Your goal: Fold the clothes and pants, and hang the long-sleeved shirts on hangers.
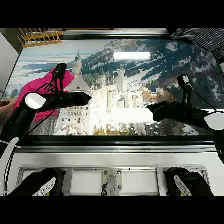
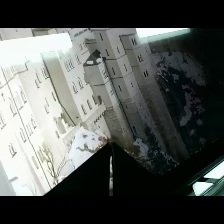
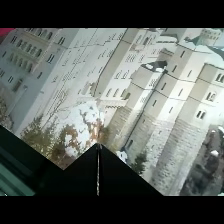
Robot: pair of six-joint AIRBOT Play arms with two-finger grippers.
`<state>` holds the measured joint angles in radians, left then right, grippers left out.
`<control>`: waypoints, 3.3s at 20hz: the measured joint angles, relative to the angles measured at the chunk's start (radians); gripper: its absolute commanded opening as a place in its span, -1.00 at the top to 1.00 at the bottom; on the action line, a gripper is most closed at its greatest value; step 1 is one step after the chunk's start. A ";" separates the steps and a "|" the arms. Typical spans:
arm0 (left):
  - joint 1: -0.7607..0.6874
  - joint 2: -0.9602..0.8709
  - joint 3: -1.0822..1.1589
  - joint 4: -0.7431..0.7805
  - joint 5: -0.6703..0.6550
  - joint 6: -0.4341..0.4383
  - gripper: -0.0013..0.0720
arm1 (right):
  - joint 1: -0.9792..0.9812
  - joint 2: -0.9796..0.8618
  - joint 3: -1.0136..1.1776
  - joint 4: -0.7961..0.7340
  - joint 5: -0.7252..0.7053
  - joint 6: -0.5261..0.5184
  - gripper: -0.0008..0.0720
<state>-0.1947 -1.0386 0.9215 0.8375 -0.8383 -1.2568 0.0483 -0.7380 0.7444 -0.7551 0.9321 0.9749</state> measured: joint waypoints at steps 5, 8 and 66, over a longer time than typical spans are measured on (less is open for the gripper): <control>0.114 0.022 0.001 0.006 0.046 0.013 -0.91 | 0.000 0.000 0.000 0.000 0.000 0.000 0.90; 0.220 -0.007 0.043 0.121 0.107 0.017 -0.91 | 0.000 0.000 0.000 0.000 0.000 0.000 0.90; -0.050 -0.138 -0.253 0.391 -0.079 0.119 -0.25 | -0.047 0.011 0.059 -0.521 -0.053 0.313 0.91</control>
<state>-0.2447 -1.1767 0.6685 1.2282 -0.9173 -1.1378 0.0017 -0.7269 0.8032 -1.2762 0.8791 1.2877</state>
